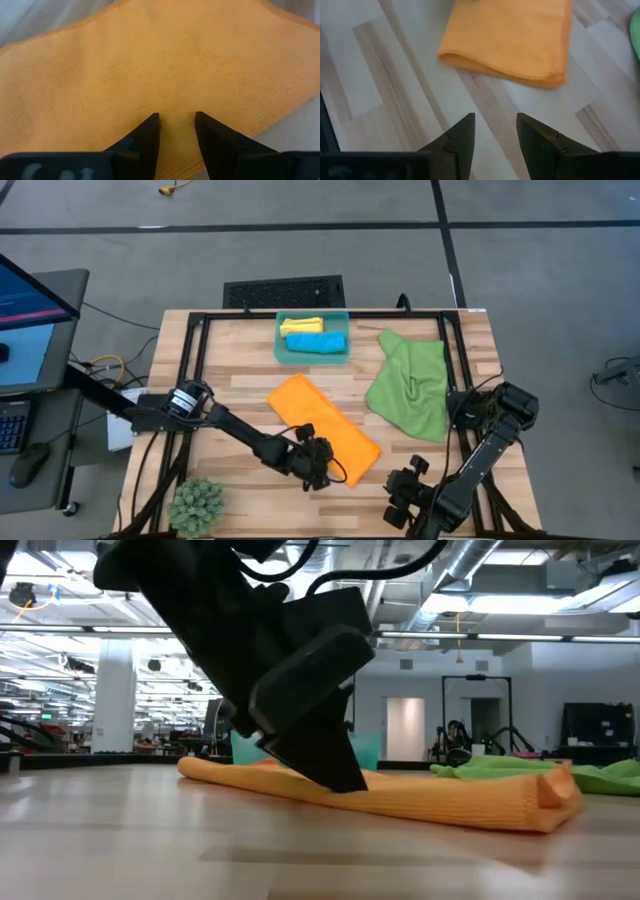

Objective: Roll microfiber towels into tight, uniform cylinder then place into a basket
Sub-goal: Fold the orange microfiber towel

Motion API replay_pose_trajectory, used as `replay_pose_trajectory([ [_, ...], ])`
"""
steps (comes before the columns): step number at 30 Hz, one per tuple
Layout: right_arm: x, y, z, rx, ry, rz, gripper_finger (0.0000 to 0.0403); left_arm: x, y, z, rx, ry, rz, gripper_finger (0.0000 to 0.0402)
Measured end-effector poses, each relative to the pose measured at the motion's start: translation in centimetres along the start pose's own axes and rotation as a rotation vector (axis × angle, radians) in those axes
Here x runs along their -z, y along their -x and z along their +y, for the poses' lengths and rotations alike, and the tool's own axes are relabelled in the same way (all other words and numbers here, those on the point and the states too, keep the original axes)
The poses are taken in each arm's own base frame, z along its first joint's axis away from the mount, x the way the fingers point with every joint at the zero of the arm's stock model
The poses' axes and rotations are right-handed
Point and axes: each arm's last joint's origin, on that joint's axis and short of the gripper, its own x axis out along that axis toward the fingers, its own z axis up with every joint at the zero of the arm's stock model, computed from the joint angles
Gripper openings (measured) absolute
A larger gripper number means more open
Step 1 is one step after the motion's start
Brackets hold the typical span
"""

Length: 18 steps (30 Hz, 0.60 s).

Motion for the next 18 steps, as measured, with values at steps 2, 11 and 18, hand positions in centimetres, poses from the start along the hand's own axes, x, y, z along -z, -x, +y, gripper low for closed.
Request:
replay_pose_trajectory([
  [2,0.0,0.0,0.0,-0.001,0.0,0.0,0.0168,0.3,0.2,-0.1,0.0,-0.043,0.029,0.0121],
  [11,0.0,0.0,0.0,-0.001,-0.001,-0.001,0.0168,0.7,2.8,-1.0,-0.054,-0.263,0.251,0.0121],
  [18,0.0,0.0,0.0,-0.004,-0.003,-0.002,0.0168,1.0,6.1,-2.6,-0.057,-0.435,0.432,0.0121],
])
